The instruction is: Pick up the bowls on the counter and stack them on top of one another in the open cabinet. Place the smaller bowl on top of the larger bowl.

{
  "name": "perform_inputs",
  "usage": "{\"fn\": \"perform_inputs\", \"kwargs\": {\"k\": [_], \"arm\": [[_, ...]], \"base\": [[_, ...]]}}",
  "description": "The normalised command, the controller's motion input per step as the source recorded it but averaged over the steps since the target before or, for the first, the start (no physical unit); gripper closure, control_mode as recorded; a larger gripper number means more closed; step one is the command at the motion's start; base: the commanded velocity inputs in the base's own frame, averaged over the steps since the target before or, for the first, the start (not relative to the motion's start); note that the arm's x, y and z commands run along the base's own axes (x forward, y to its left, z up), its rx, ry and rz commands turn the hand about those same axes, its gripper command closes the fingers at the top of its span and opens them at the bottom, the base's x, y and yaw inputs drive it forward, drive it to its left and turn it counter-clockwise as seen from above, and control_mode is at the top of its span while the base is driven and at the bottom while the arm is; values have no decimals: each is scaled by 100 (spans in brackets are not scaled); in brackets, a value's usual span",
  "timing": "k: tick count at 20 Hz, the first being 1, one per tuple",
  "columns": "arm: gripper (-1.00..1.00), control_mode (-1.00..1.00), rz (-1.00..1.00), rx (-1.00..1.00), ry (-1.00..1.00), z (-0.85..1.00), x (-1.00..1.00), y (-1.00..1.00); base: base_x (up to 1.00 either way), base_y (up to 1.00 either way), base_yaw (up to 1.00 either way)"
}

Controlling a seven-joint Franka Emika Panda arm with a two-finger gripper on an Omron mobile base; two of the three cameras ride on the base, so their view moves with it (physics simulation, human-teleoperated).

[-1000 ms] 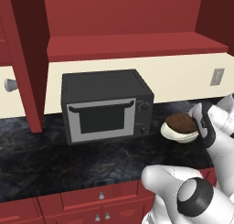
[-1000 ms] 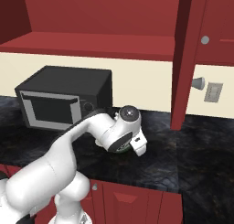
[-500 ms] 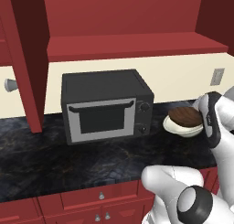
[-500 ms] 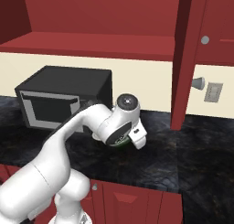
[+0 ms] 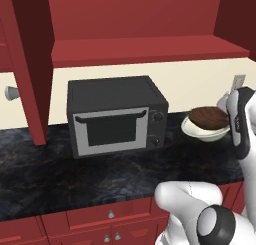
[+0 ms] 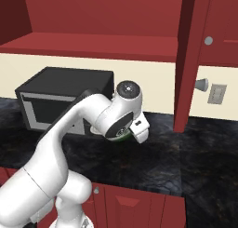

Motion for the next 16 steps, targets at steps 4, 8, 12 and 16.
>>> {"fn": "perform_inputs", "kwargs": {"k": [4,8,12,16], "arm": [[100,-100,0,0,0,54,-10,2],[100,-100,0,0,0,54,-16,7],[100,-100,0,0,0,51,-24,5],[100,-100,0,1,0,50,-29,3]], "base": [[0,0,0],[0,0,0],[0,0,0],[0,0,0]]}}
